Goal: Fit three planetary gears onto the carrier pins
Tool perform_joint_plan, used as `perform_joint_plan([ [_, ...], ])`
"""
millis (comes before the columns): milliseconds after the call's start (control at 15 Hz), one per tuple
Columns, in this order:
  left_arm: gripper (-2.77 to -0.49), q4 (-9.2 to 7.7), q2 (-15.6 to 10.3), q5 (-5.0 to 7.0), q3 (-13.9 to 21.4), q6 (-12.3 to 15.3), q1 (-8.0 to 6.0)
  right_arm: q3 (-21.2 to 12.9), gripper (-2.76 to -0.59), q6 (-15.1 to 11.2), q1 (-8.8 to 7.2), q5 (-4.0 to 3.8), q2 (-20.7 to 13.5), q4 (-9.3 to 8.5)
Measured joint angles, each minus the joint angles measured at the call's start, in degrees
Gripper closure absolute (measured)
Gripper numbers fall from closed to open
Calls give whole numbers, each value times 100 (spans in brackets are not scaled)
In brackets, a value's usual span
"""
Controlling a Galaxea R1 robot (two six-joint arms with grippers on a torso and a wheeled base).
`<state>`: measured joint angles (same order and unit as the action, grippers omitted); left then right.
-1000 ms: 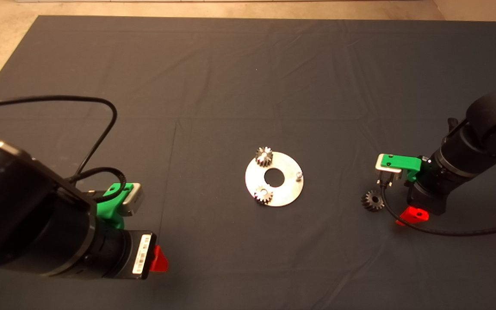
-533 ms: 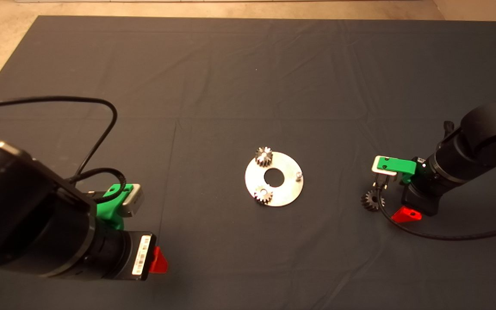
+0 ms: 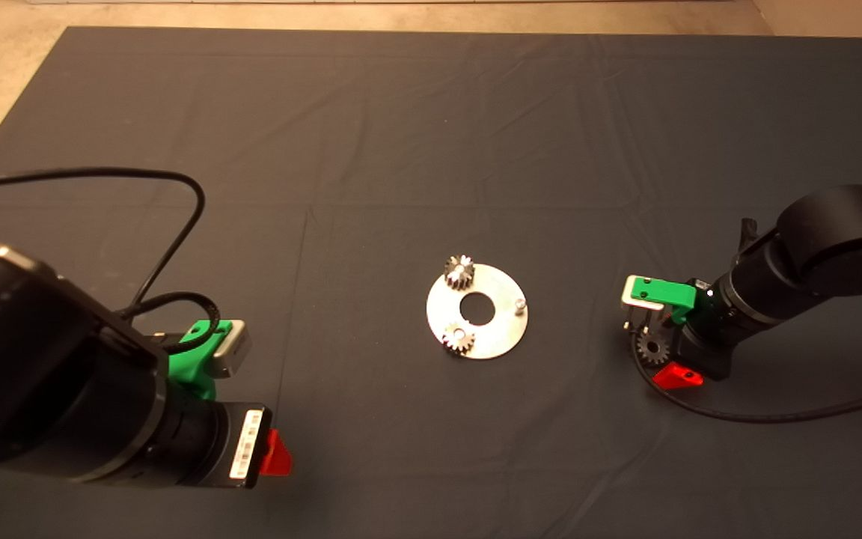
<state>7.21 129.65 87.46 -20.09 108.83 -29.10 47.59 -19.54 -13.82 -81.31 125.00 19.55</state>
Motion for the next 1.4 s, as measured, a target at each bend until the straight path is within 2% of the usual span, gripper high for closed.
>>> perform_joint_plan([
  [67, -217, -2, -1, 0, 0, 0, 0, 6, -240, 0, 7, -9, 9, 114],
  [267, -217, -3, 1, 0, 0, 0, 0, 20, -240, 0, 205, -12, 9, 346],
  [467, -217, -6, -2, 0, 0, 0, 0, 22, -240, 0, 258, -11, 5, 555],
  [533, -217, -8, 1, 0, 0, 0, 0, 22, -228, 0, 258, -11, 2, 570],
  [733, -217, -13, 1, 0, 0, 0, 0, 22, -222, 2, 258, -13, -15, 597],
  [800, -217, -13, 1, 0, 0, 0, 0, 22, -211, 2, 258, -11, -17, 597],
  [1333, -217, -14, 1, 0, 0, 0, 0, 22, -209, 2, 361, -13, -24, 616],
  [1400, -217, -14, 1, 0, 0, 0, 0, 22, -198, 2, 368, -12, -24, 681],
])
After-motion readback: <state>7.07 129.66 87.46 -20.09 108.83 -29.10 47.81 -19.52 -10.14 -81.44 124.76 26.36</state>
